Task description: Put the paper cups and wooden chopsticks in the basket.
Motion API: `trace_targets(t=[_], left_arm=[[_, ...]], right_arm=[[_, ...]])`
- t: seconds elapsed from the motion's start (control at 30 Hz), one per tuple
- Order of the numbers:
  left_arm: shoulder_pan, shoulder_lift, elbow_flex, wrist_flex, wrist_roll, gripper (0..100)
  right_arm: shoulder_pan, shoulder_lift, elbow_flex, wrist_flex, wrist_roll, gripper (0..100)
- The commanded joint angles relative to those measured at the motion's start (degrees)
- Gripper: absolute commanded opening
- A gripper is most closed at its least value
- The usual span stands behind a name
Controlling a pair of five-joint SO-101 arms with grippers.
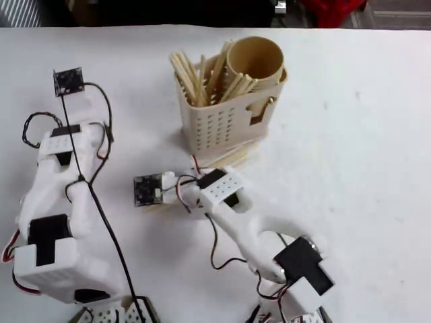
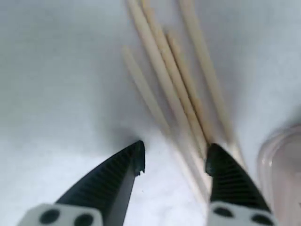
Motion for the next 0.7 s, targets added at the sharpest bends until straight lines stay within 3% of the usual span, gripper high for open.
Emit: trace_targets(t=[0.0,0.2,0.4,0.57,0.67], left_arm=[[-0.48,-0.4,-0.62,-0.97,0.44,12],[-0.48,-0.4,-0.62,-0.97,0.44,12],[-0.48,-0.4,-0.62,-0.97,0.44,12],[-0.48,-0.4,-0.7,-0.62,0.44,12],[-0.22,-0.4,-0.7,-0.62,0.44,12]], right_arm=[[0.66,-0.4,-0.35,2.95,0.53,10.1],[0.66,-0.48,-0.44,3.74,-5.8,9.4],[0.4,-0.48,-0.88,9.36,-6.59,4.4],[0.66,-0.4,-0.97,10.33,-6.68,13.1],[0.4,-0.4,-0.97,10.33,-6.68,12.6]])
